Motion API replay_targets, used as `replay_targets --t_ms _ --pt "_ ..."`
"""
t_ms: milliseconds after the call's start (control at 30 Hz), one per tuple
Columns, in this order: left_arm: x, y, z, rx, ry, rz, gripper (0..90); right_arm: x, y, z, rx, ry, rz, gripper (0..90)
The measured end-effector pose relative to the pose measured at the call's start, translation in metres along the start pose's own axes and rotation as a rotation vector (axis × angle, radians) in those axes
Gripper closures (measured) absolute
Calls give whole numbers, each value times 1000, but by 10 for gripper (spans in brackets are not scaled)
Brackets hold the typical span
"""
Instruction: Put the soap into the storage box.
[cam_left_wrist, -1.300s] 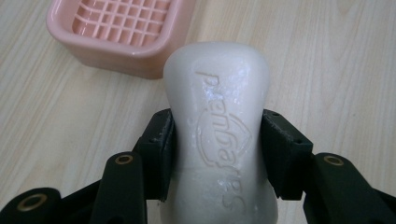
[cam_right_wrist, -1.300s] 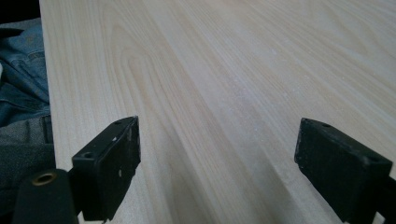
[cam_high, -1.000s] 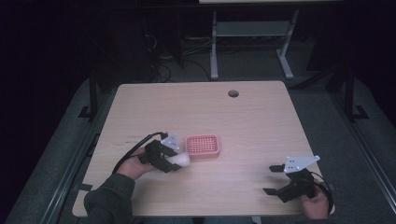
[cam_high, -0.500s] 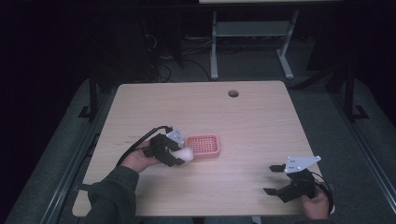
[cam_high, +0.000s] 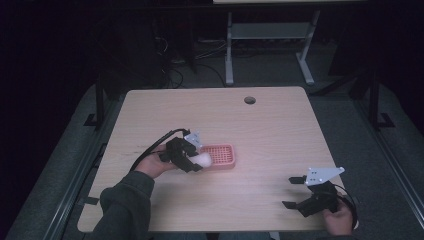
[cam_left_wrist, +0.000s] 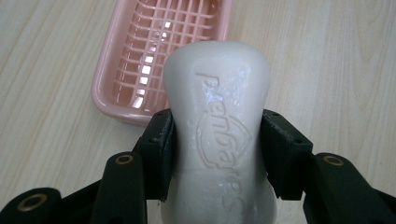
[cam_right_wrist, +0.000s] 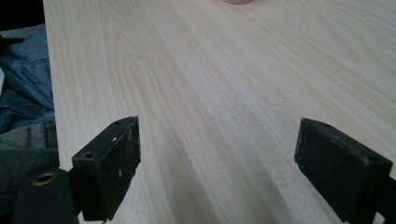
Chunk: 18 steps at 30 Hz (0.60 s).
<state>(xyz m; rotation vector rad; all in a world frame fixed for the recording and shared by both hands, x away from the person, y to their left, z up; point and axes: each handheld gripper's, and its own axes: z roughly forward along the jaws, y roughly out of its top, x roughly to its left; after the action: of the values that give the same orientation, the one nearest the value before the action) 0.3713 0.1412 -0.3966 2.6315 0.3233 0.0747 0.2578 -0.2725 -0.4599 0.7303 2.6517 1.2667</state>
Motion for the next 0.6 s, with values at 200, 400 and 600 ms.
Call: replay_targets --t_ms 200,400,600 --pt "4 6 2 -1 -4 0 495 0 0 0 -3 -2 0 140" --pt "9 11 3 -16 7 -8 496 0 0 -1 -9 -3 -2 141" --pt "11 19 3 -5 13 5 496 0 0 -1 -8 -2 -3 140"
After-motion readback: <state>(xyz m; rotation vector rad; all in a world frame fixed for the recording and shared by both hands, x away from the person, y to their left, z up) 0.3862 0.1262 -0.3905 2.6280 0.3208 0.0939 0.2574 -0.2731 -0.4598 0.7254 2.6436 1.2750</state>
